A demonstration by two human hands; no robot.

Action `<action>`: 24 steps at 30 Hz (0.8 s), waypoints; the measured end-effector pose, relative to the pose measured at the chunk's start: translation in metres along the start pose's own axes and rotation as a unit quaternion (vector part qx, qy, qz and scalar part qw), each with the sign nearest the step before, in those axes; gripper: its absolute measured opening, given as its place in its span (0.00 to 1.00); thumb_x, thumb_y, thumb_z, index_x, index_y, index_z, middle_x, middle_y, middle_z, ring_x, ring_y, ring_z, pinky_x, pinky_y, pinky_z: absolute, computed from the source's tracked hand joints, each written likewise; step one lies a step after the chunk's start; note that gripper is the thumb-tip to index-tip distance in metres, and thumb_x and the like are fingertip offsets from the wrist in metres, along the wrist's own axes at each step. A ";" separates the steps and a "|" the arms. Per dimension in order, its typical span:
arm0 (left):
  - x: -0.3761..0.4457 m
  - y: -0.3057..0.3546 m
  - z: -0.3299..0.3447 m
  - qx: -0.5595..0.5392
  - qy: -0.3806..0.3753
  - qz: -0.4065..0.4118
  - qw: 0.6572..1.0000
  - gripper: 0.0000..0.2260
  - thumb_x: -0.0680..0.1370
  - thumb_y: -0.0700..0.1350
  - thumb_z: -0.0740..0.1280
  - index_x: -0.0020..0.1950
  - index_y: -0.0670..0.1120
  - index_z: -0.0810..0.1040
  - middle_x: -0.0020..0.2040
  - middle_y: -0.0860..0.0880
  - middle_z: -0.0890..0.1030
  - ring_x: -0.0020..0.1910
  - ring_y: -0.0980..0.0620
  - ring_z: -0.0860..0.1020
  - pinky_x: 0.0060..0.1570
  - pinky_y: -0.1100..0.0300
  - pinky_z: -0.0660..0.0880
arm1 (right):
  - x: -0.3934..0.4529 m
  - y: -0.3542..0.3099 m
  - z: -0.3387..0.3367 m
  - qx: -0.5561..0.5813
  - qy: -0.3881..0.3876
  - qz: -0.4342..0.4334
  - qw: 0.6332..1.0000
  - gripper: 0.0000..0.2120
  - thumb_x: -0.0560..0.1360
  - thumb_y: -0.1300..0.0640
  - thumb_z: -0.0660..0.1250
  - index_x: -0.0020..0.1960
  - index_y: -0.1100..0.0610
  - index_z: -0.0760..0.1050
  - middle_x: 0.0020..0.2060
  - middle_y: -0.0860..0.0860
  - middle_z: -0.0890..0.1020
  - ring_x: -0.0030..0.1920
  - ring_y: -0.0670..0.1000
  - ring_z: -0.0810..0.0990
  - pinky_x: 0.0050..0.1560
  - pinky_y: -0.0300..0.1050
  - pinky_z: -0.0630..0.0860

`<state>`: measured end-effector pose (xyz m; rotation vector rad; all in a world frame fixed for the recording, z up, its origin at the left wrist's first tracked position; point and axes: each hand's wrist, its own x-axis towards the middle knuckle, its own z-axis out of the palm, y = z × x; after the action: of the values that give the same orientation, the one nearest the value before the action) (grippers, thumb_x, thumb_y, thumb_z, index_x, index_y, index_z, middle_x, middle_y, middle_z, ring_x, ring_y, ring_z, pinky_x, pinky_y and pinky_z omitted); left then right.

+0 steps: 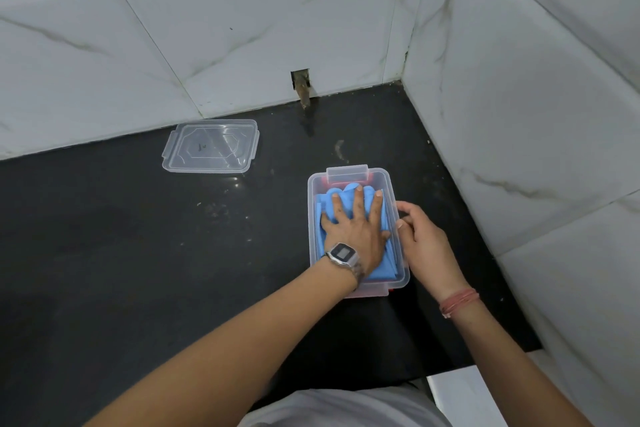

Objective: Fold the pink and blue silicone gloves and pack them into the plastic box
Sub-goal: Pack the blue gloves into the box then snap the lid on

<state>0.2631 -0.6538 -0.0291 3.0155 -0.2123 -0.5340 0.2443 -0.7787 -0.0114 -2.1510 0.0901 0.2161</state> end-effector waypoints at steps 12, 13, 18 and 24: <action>-0.029 -0.054 -0.030 0.148 0.017 0.073 0.986 0.25 0.82 0.50 0.55 0.78 0.51 0.51 0.78 0.44 0.55 0.78 0.41 0.47 0.72 0.39 0.38 | -0.009 -0.034 0.008 -0.476 -0.149 -0.206 0.842 0.24 0.75 0.60 0.67 0.70 0.53 0.68 0.76 0.53 0.60 0.75 0.51 0.60 0.75 0.54 0.46; -0.029 -0.055 -0.031 0.158 0.013 0.075 0.984 0.26 0.82 0.51 0.56 0.78 0.51 0.51 0.79 0.44 0.54 0.78 0.42 0.48 0.72 0.39 0.36 | -0.008 -0.033 0.009 -0.503 -0.147 -0.182 0.832 0.26 0.75 0.60 0.67 0.72 0.53 0.65 0.77 0.54 0.58 0.76 0.51 0.58 0.75 0.57 0.43; -0.025 -0.059 -0.034 0.205 0.002 0.087 0.975 0.28 0.81 0.54 0.56 0.78 0.53 0.48 0.79 0.44 0.47 0.78 0.43 0.48 0.71 0.38 0.36 | -0.006 -0.038 0.017 -0.622 -0.152 -0.126 0.758 0.38 0.79 0.51 0.62 0.79 0.59 0.44 0.79 0.57 0.49 0.78 0.55 0.48 0.71 0.66 0.32; -0.019 -0.051 -0.031 0.294 -0.050 0.079 0.951 0.30 0.82 0.57 0.51 0.78 0.53 0.39 0.79 0.42 0.43 0.77 0.39 0.48 0.72 0.39 0.37 | 0.008 -0.044 0.027 -0.695 -0.186 -0.099 0.687 0.40 0.80 0.43 0.57 0.79 0.58 0.36 0.78 0.61 0.40 0.77 0.61 0.35 0.69 0.65 0.29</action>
<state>0.2622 -0.5989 0.0013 3.4864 -0.7352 -0.7161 0.2552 -0.7313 0.0083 -3.5186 -0.8051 0.7789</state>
